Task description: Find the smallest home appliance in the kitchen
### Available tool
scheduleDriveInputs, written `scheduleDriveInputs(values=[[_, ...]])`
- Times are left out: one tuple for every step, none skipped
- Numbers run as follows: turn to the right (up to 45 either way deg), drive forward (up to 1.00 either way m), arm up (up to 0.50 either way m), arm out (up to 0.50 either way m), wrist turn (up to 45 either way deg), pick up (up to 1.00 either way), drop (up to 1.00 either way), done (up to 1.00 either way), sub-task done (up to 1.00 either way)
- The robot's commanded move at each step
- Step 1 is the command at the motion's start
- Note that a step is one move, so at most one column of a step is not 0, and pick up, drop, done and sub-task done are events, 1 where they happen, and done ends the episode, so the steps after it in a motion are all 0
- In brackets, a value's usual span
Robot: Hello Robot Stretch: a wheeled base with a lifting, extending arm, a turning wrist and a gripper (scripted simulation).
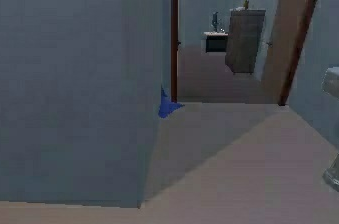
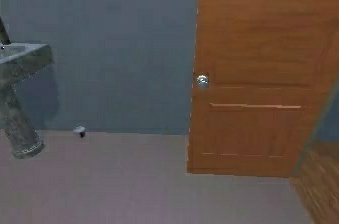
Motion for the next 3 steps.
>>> scheduleDriveInputs(values=[[-45.0,0.0,0.0,0.0,0.0,0.0,0.0,0.0,0.0],[-15.0,0.0,0.0,0.0,0.0,0.0,0.0,0.0,0.0],[0.0,0.8,0.0,0.0,0.0,0.0,0.0,0.0,0.0]])
